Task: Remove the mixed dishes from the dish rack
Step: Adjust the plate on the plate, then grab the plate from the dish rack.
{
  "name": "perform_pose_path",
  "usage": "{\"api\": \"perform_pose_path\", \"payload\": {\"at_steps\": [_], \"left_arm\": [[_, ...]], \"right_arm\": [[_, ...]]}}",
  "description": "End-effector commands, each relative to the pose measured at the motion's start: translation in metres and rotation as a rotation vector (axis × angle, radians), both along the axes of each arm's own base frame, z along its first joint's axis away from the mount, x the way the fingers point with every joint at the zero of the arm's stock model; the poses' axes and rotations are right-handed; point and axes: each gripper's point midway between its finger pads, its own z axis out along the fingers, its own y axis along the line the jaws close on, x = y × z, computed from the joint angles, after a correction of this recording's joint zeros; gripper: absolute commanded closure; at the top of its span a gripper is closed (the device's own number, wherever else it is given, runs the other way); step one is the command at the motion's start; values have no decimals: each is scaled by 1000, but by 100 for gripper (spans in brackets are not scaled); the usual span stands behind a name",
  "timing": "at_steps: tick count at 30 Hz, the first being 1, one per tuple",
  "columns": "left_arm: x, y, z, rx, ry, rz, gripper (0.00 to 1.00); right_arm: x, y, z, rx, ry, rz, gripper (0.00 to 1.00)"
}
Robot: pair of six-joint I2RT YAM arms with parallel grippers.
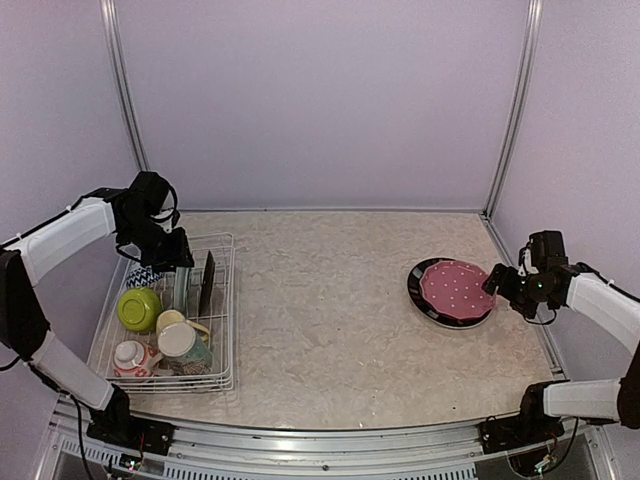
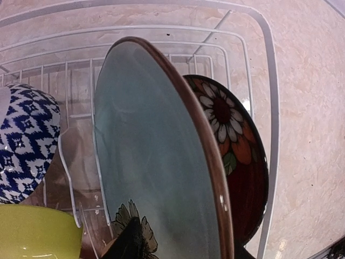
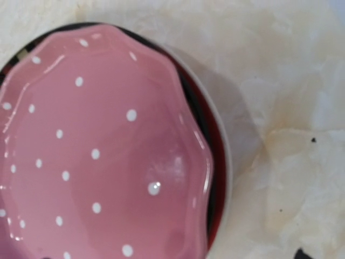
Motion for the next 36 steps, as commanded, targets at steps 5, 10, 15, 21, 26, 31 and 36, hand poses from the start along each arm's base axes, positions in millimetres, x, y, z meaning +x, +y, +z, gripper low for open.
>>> {"api": "perform_pose_path", "payload": {"at_steps": [5,10,15,21,26,31,36], "left_arm": [[4,16,-1,203,-4,22,68],[4,18,3,225,-10,15,83],[4,18,12,221,-28,17,95],[3,20,28,232,-29,29,100],[3,20,54,215,-66,46,100],[0,22,75,205,-91,68,100],[-9,18,110,164,-147,69,100]], "right_arm": [[-4,1,11,-25,-3,9,6],[-5,3,11,-18,-1,14,6],[-6,3,15,-18,-8,13,6],[-5,4,21,-17,-15,15,6],[-2,5,24,-13,-18,20,6],[0,7,27,-9,-23,26,6],[1,7,30,-12,-34,24,5]]}}
